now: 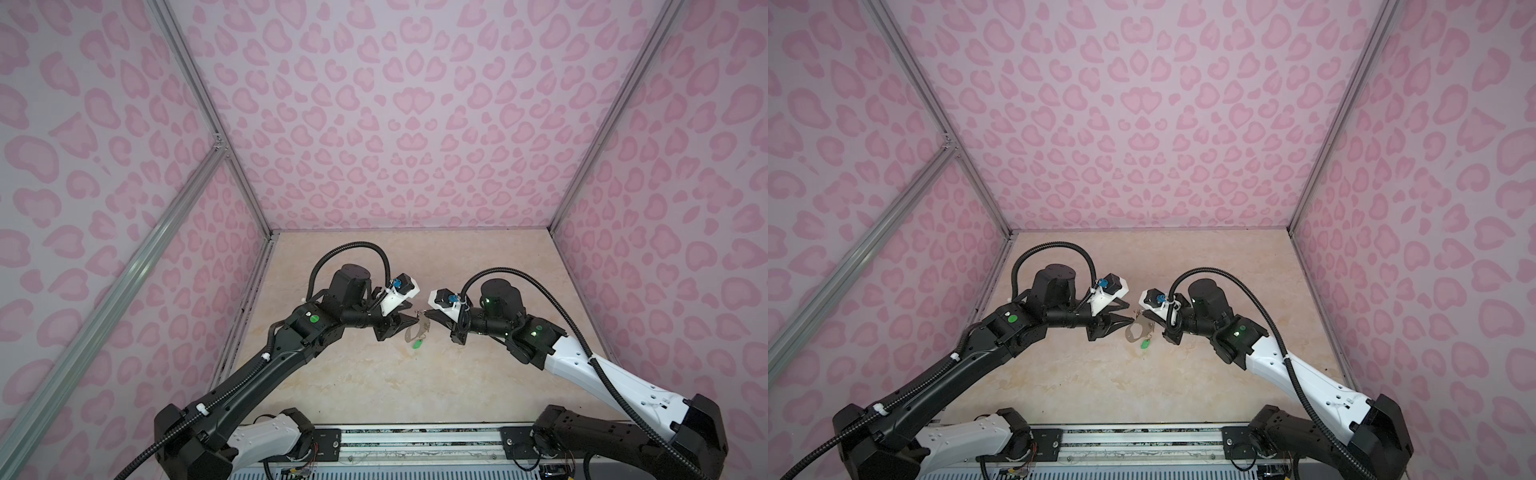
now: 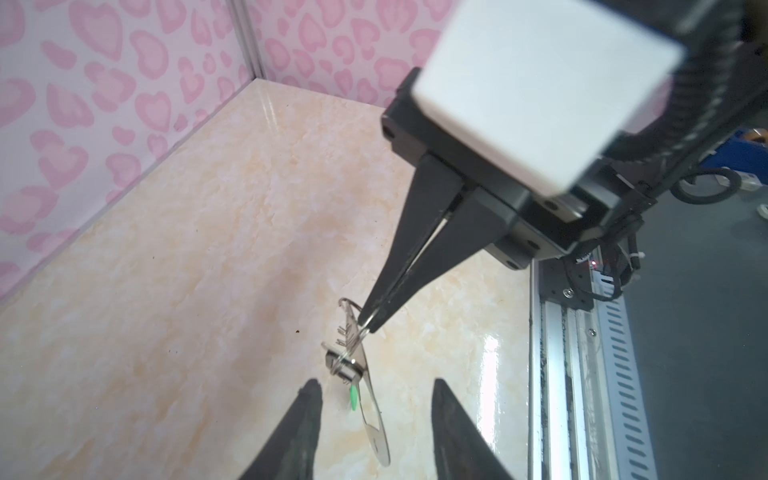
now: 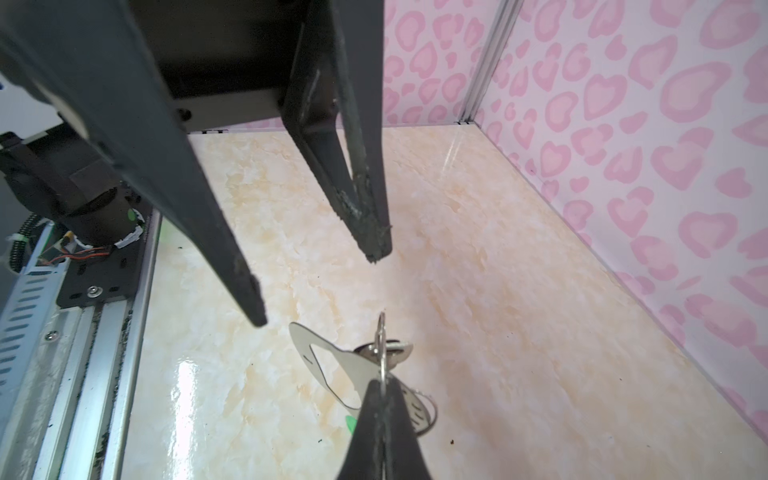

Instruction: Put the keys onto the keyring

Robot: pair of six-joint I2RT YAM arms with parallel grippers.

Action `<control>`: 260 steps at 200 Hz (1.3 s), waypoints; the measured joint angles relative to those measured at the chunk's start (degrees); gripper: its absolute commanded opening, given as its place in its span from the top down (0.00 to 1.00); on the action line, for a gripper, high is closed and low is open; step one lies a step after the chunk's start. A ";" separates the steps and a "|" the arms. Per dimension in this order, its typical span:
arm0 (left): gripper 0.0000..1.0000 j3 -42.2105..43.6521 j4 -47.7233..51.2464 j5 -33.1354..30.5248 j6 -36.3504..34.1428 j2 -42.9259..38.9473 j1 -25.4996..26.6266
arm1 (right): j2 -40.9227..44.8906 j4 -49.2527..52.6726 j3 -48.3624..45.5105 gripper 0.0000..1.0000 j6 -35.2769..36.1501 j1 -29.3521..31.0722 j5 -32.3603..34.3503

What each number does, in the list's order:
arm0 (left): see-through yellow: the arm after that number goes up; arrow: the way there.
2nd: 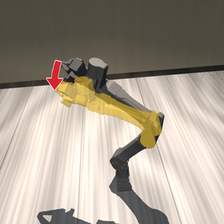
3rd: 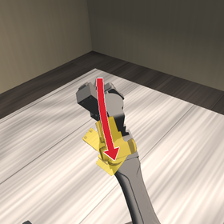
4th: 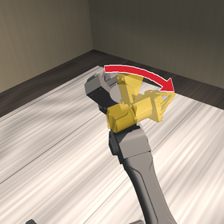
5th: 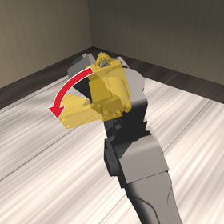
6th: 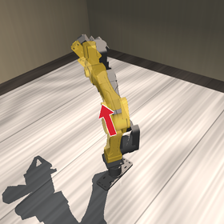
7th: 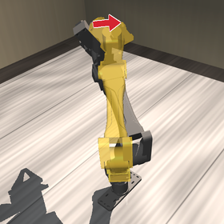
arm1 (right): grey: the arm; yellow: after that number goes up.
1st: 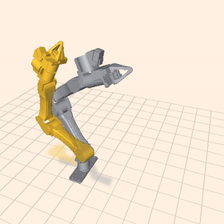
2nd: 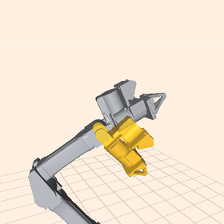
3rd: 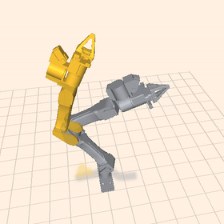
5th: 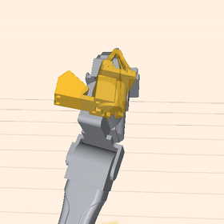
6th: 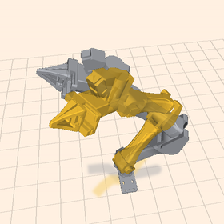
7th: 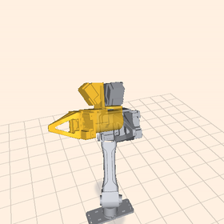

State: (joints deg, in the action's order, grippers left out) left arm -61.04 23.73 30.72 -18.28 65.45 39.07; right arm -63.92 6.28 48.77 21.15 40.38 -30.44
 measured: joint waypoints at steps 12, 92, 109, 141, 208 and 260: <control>0.62 0.46 0.00 1.42 -2.23 -0.44 0.00 | -0.17 -0.55 0.31 1.00 0.61 -0.11 -1.66; 0.72 0.59 0.13 0.28 -9.33 -2.58 0.04 | -0.24 -2.89 0.20 1.00 2.47 -0.07 -7.58; 0.74 0.61 0.20 -0.68 -10.25 -3.02 0.04 | -0.24 -2.86 0.20 1.00 3.10 -0.02 -7.87; 0.76 0.70 0.35 -1.25 -11.69 -2.78 0.04 | -0.35 -2.93 0.20 1.00 3.61 0.26 -8.63; 0.95 0.59 1.46 -1.18 -12.24 -1.33 0.26 | -0.57 -3.28 0.20 1.00 3.89 1.38 -8.76; 0.97 -2.08 3.89 -3.06 -12.74 -1.36 1.27 | -0.55 -3.89 0.20 0.69 1.31 1.64 -6.97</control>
State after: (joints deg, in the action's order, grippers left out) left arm -63.11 27.62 27.66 -31.03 64.10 40.34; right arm -64.47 2.39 48.97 22.46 42.02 -37.41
